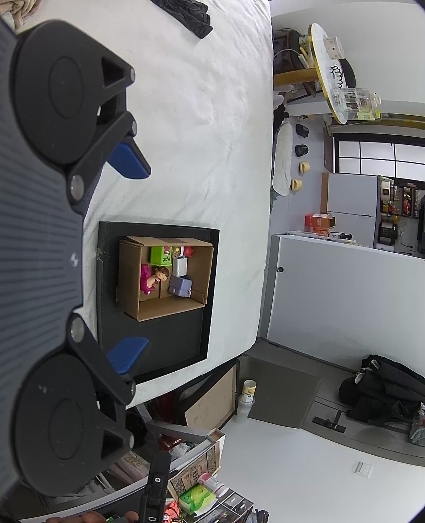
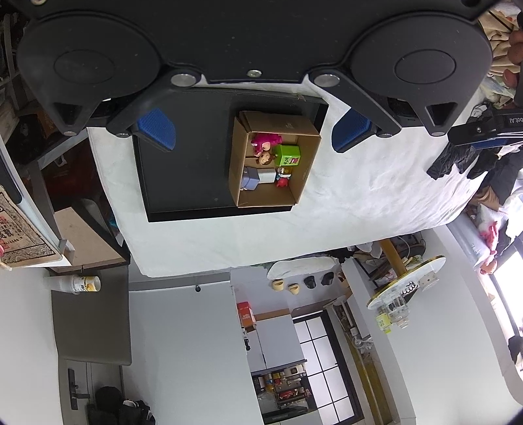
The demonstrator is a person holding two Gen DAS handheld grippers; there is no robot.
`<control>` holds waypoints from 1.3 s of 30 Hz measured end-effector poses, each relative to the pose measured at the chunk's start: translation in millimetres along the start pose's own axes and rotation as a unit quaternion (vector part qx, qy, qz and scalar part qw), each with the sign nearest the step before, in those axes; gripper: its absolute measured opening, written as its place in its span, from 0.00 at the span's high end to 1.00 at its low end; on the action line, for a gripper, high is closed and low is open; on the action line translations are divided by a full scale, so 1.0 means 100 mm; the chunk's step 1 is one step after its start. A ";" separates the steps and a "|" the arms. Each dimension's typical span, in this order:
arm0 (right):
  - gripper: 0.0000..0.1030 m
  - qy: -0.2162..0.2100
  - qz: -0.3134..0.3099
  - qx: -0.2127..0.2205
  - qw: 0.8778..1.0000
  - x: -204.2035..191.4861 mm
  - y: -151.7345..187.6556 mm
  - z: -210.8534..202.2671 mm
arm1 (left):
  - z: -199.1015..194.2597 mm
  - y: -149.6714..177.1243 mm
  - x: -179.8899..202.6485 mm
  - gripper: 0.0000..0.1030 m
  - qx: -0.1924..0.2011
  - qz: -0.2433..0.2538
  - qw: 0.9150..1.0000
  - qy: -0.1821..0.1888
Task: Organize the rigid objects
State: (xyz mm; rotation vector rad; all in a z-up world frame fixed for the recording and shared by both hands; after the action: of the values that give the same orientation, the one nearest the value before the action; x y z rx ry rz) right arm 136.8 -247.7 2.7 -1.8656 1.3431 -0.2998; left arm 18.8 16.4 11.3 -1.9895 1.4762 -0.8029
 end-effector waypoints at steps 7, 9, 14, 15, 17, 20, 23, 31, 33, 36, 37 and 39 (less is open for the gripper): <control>0.00 0.000 -0.003 0.005 1.000 -0.02 -0.02 -0.04 | -0.07 -0.03 0.03 0.01 0.008 0.006 1.000 0.000; 0.00 0.000 -0.004 0.006 1.000 -0.02 -0.03 -0.05 | -0.09 -0.04 0.03 0.01 0.011 0.007 1.000 0.001; 0.00 -0.001 -0.004 0.009 1.000 -0.02 -0.04 -0.06 | -0.10 -0.05 0.05 0.01 0.013 0.012 1.000 0.001; 0.00 -0.002 -0.004 0.008 1.000 -0.02 -0.04 -0.07 | -0.10 -0.05 0.05 0.01 0.013 0.013 1.000 0.000; 0.00 0.000 -0.005 0.008 1.000 -0.02 -0.04 -0.07 | -0.09 -0.05 0.05 0.01 0.012 0.015 1.000 0.000; 0.00 0.000 -0.008 0.008 1.000 -0.03 -0.05 -0.08 | -0.10 -0.05 0.07 0.01 0.014 0.017 1.000 0.000; 0.00 0.002 -0.010 0.007 1.000 -0.03 -0.06 -0.08 | -0.09 -0.05 0.08 0.01 0.014 0.021 1.000 -0.002; 0.00 0.000 -0.014 0.002 1.000 -0.05 -0.07 -0.04 | -0.07 -0.08 0.06 0.01 0.010 0.020 1.000 -0.004; 0.00 0.000 -0.015 -0.001 1.000 -0.05 -0.06 -0.03 | -0.06 -0.08 0.06 0.01 0.008 0.019 1.000 -0.004; 0.00 -0.001 -0.019 -0.005 1.000 -0.07 -0.05 -0.02 | -0.04 -0.08 0.07 0.01 0.005 0.026 1.000 -0.006; 0.00 -0.001 -0.022 -0.006 1.000 -0.07 -0.06 -0.01 | -0.05 -0.08 0.08 0.01 0.006 0.026 1.000 -0.006; 0.00 0.002 -0.022 -0.005 1.000 -0.08 -0.07 -0.02 | -0.06 -0.08 0.07 0.01 0.010 0.021 1.000 -0.002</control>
State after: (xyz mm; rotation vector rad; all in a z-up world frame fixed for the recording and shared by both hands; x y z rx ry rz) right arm 136.7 -240.5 11.1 -1.9065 1.3098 -0.3195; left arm 21.6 11.3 22.3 -1.9376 1.4970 -0.7928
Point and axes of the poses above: each gripper's, at about its wrist camera, not at the fingertips, and z roughly the way its jaws point, x to its right, y to its underside, the point moved 3 cm from there along z, roughly the way its jaws point, and after that the axes turned 1 degree about -y, right-handed, at the moved point
